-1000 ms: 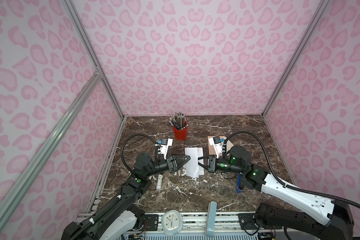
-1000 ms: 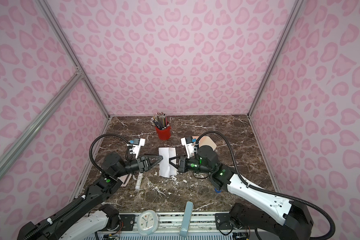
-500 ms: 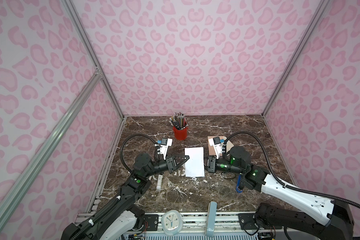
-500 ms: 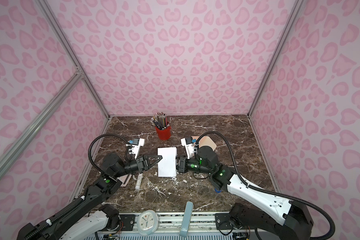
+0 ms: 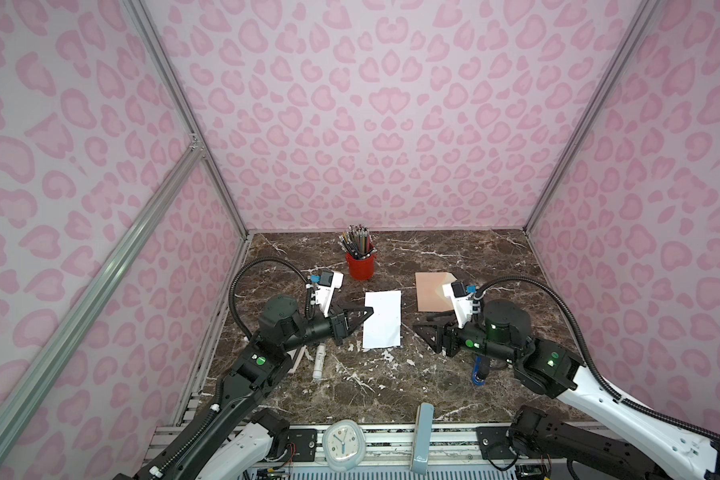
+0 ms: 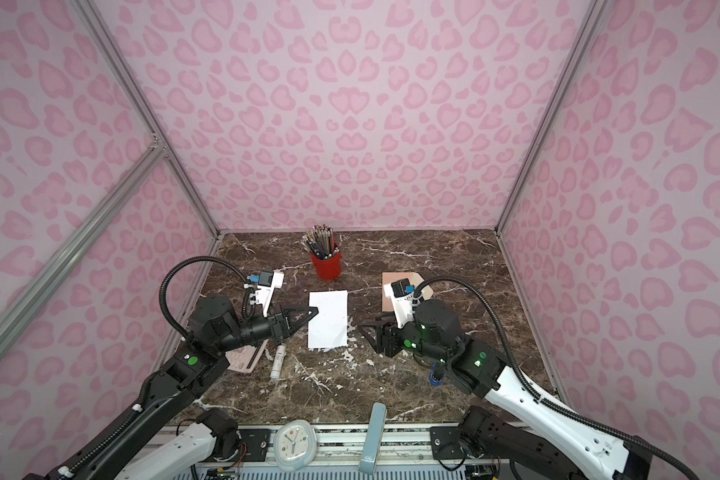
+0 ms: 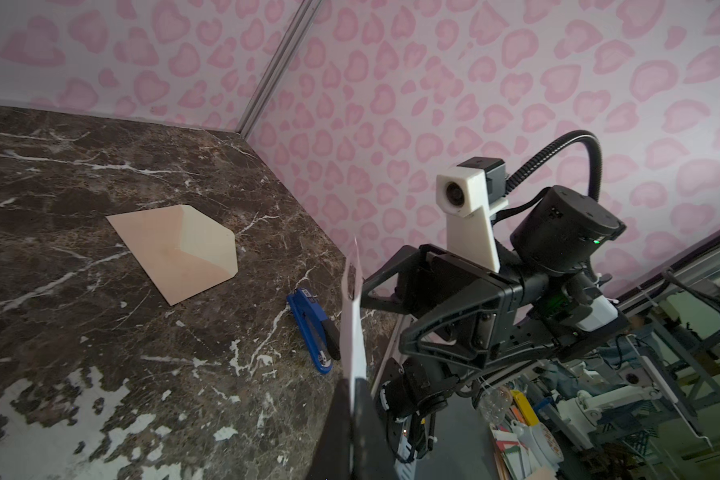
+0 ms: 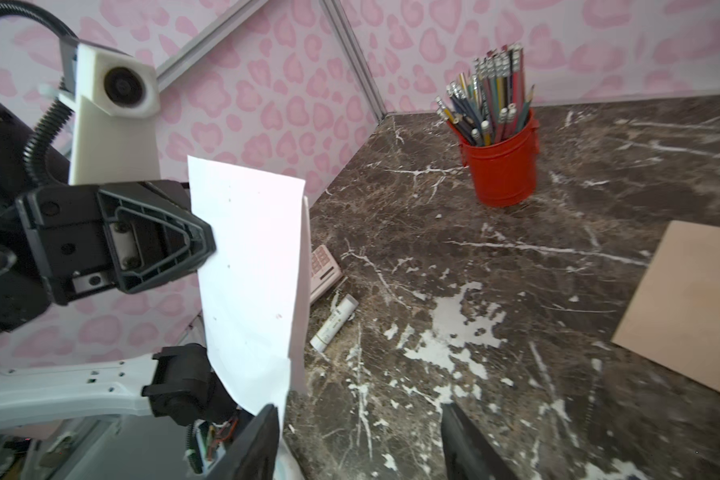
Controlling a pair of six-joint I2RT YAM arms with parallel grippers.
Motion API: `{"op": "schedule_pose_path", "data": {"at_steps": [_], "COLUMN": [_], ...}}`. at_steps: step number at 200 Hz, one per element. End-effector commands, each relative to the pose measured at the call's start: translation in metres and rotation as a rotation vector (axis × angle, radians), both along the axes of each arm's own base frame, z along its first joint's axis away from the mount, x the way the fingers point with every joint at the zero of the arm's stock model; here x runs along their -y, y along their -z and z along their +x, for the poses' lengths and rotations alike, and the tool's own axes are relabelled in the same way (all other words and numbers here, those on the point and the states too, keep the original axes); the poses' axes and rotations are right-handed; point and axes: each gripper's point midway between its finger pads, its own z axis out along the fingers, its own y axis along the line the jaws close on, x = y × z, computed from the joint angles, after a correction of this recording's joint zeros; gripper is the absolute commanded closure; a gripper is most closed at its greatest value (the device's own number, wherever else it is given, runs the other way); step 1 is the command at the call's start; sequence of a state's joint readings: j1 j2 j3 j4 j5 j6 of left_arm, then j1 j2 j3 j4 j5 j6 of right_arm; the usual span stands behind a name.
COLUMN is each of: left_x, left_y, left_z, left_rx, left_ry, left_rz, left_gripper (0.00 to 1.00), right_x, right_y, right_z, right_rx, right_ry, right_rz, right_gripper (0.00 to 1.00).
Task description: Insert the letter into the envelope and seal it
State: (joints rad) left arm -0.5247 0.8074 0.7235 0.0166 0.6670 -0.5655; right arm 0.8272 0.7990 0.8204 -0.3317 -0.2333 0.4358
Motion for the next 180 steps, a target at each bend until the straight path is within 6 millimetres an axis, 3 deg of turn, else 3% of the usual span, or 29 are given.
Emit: {"op": "schedule_pose_path", "data": {"at_steps": [1,29,54,98,180], "left_x": [-0.01,-0.01,-0.003,0.008,0.021], "left_y": [0.026,0.029,0.029,0.038,0.055], "left_z": [-0.003,-0.011,-0.021,-0.032,-0.057], "left_rx": [0.035,0.106,0.203,0.366,0.521], "left_ry": [-0.013,0.011,0.043,0.071,0.179], "left_rz": [0.171,0.257,0.329,0.438,0.544], "left_gripper": [0.96,0.96,0.96,0.96,0.96], "right_x": [0.02,0.018,0.005,-0.023,-0.054], "right_y": [-0.001,-0.034,-0.043,-0.032,-0.013], "right_z": [-0.004,-0.022,-0.033,-0.043,-0.045], "right_rx": [0.184,0.389,0.481,0.531,0.524], "right_ry": [-0.016,-0.121,-0.249,-0.441,-0.622], "right_rz": [-0.114,-0.075,-0.115,-0.235,-0.318], "right_gripper": [0.35,0.33,0.32,0.31,0.33]}}
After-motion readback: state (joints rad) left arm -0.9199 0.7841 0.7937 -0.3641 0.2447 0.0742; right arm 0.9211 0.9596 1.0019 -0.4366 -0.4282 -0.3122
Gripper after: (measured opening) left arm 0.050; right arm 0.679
